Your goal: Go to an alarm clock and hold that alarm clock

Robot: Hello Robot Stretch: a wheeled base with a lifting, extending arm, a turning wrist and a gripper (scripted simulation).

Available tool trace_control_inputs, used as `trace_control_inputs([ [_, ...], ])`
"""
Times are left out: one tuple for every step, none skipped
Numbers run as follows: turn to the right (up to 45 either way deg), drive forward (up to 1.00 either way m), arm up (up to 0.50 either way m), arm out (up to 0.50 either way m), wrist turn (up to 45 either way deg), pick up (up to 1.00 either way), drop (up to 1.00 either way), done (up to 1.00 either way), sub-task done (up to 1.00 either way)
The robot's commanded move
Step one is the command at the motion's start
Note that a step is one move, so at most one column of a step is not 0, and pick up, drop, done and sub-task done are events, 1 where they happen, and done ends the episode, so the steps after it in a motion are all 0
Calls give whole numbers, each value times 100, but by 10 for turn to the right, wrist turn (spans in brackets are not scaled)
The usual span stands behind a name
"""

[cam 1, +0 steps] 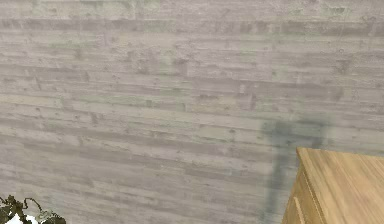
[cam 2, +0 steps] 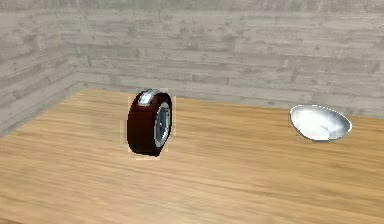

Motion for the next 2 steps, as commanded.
trace_control_inputs([
  [0, 0, 38, 0, 0, 0, 0, 0, 0],
  [0, 0, 0, 20, 0, 0, 0, 0, 0],
])
